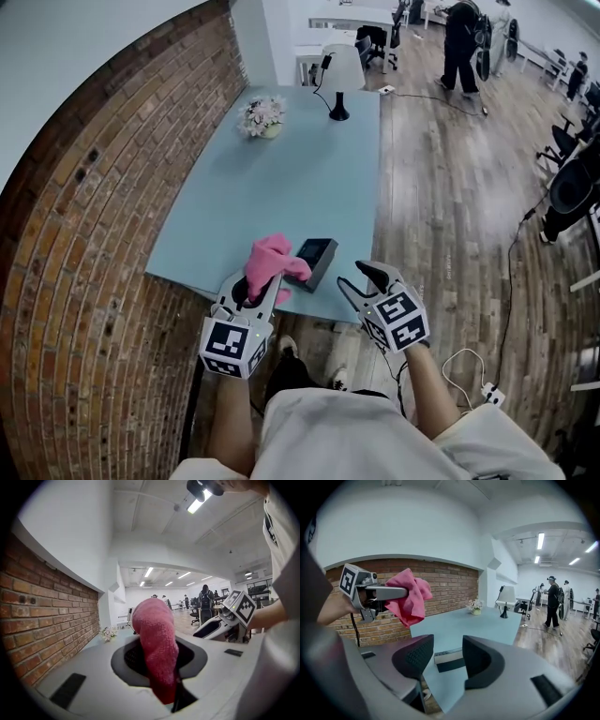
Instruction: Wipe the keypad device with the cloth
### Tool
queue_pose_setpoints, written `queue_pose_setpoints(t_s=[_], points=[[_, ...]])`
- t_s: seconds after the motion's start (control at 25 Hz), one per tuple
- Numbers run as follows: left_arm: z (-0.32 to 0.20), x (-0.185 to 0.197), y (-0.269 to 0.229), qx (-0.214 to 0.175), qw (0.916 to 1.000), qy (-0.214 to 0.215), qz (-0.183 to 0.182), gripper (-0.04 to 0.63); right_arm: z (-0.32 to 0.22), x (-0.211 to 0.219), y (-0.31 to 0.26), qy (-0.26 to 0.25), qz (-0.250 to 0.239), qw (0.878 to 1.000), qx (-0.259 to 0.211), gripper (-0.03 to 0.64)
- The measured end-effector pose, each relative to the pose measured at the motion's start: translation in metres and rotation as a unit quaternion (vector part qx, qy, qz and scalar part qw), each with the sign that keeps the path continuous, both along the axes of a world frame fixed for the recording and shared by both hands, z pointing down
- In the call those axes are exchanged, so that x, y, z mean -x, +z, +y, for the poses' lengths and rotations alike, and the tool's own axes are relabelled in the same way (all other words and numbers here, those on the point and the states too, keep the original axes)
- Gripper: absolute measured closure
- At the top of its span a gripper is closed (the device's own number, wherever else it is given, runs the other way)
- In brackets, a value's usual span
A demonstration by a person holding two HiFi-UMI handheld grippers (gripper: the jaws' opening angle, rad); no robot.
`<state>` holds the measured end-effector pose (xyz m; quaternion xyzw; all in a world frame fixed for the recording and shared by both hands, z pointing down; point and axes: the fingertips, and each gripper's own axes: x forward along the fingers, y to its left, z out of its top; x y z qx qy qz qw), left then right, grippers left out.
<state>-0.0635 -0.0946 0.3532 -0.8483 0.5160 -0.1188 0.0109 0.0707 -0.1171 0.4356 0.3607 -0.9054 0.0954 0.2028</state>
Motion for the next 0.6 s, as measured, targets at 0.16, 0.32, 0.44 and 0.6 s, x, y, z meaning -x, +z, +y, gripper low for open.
queue_pose_setpoints(t_s=[0.16, 0.32, 0.44, 0.6], points=[[-0.025, 0.002, 0.016, 0.014, 0.9999, 0.008, -0.002, 0.466, -0.01, 0.008, 0.023, -0.016, 0.022, 1.0, 0.013, 0.379], [-0.054, 0.001, 0.036, 0.028, 0.9991, 0.03, -0.008, 0.465, -0.025, 0.026, 0.048, -0.031, 0.039, 0.998, 0.027, 0.353], [-0.079, 0.0, 0.055, 0.05, 0.9973, 0.053, -0.013, 0.465, -0.038, 0.038, 0.069, -0.031, 0.049, 0.997, 0.048, 0.353], [-0.112, 0.001, 0.081, 0.074, 0.9937, 0.082, -0.013, 0.465, -0.046, 0.056, 0.102, -0.042, 0.076, 0.993, 0.081, 0.353]])
